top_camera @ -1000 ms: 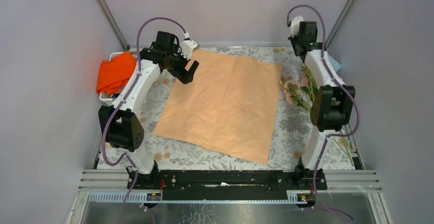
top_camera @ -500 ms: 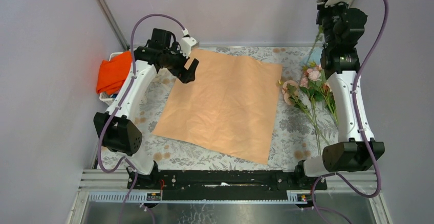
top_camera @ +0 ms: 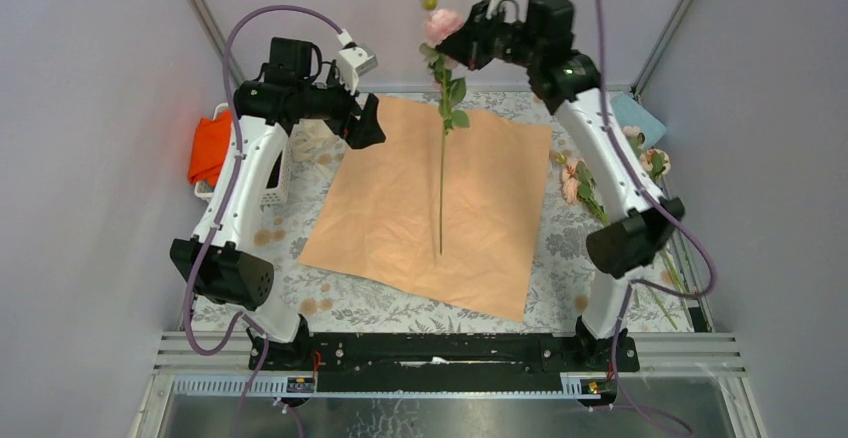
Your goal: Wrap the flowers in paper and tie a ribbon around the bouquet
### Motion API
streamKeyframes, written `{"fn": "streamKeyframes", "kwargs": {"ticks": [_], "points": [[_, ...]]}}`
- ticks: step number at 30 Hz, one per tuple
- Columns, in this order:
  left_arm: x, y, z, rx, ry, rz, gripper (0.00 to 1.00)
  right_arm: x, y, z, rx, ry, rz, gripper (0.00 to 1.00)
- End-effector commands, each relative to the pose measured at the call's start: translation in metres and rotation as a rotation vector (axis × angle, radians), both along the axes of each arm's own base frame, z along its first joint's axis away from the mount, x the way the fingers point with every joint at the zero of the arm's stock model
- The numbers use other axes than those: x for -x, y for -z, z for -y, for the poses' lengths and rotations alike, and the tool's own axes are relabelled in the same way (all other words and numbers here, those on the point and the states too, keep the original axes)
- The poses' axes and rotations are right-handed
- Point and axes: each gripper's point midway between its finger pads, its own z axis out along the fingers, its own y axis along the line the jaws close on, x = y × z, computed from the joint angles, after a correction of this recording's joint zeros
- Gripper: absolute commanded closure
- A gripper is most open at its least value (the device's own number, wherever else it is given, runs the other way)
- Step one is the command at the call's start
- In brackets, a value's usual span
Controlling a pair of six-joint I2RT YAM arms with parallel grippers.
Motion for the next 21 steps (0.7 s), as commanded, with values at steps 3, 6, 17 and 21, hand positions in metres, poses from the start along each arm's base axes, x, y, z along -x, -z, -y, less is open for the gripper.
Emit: {"fn": "streamKeyframes", "kwargs": {"ticks": [3, 6, 17, 21], "points": [[-0.008, 0.018, -0.041, -0.020, -0.150, -0.070, 0.01, -0.029, 0.104, -0.054, 0.079, 0.003, -0.290, 1.00], [-0.014, 0.056, -0.068, -0.098, -0.246, -0.115, 0.01, -0.049, 0.161, -0.085, 0.167, -0.018, -0.289, 1.00], [0.014, 0.183, -0.147, -0.358, -0.454, -0.325, 0.02, -0.121, 0.253, -0.148, 0.072, 0.041, -0.202, 0.49], [0.035, 0.205, -0.163, -0.465, -0.457, -0.354, 0.02, -0.143, 0.279, -0.110, 0.231, 0.167, -0.230, 0.13]]}}
